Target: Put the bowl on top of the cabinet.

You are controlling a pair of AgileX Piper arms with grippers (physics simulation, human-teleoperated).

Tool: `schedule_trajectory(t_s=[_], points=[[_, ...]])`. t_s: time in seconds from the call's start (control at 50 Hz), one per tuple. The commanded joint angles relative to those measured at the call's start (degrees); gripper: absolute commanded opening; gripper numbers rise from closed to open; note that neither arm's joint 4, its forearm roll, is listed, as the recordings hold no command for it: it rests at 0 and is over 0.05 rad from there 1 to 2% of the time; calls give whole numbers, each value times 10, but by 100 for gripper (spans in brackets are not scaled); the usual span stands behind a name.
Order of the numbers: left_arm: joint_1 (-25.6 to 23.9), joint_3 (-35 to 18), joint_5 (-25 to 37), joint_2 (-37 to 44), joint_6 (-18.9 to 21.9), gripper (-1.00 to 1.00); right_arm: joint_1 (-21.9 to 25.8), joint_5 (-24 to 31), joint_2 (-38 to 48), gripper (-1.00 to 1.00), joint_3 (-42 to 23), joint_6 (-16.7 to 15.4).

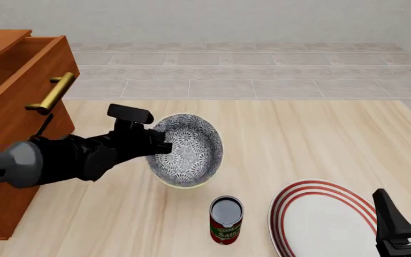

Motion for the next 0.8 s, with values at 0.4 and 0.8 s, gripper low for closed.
schedule_trajectory(t_s=[0.4,0.8], points=[[-7,15,34,-94,9,-100,4,-1,0,100,0,0],[-20,15,69,-154,14,-100,11,-3,0,100,-2,-1]])
